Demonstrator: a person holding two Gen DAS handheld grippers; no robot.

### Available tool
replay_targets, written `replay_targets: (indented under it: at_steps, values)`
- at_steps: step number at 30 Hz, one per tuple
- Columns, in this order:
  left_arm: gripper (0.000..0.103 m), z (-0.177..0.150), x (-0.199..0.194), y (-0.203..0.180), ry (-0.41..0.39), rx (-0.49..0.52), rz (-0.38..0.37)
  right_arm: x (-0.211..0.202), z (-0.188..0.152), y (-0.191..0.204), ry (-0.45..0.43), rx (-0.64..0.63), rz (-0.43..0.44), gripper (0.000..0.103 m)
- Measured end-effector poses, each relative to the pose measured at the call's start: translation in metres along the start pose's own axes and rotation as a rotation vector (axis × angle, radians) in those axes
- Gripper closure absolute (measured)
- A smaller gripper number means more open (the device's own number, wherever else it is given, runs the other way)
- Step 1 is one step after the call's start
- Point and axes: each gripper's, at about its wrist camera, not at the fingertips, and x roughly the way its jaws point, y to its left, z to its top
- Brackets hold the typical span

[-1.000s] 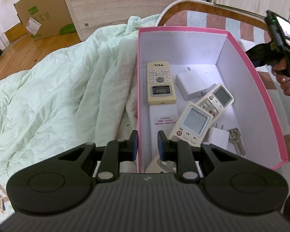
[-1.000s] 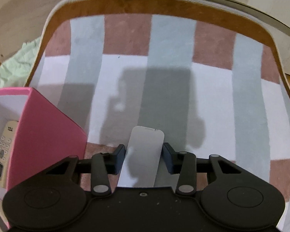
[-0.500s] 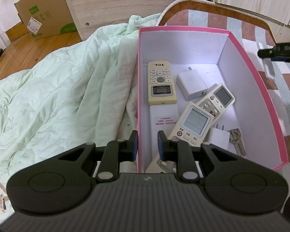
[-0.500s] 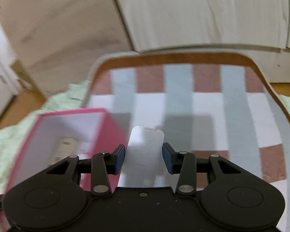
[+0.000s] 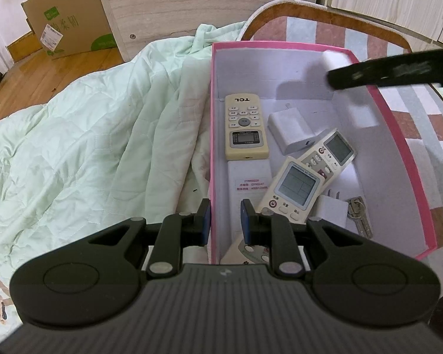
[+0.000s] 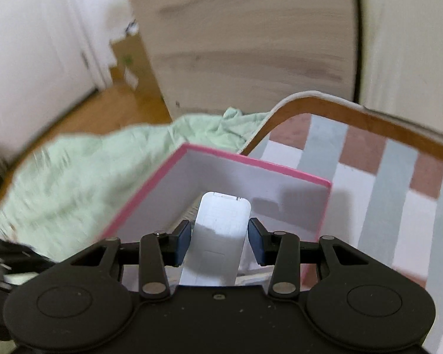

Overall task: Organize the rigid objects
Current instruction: 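Carry the white block into the pink box and release it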

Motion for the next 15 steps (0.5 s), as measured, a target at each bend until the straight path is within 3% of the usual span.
replay_targets:
  at_steps: [3, 8, 15]
  values:
    - [0.083, 0.000, -0.003, 0.002, -0.004, -0.005, -0.008, 0.024, 0.005, 0.011, 0.032, -0.146, -0.086, 0.056]
    - [0.083, -0.001, -0.006, 0.001, -0.012, 0.000, -0.009, 0.066, 0.010, 0.007, 0.112, -0.283, -0.185, 0.056]
    - [0.083, -0.001, -0.007, 0.002, -0.014, -0.001, -0.015, 0.084, 0.008, -0.006, 0.167, -0.265, -0.244, 0.053]
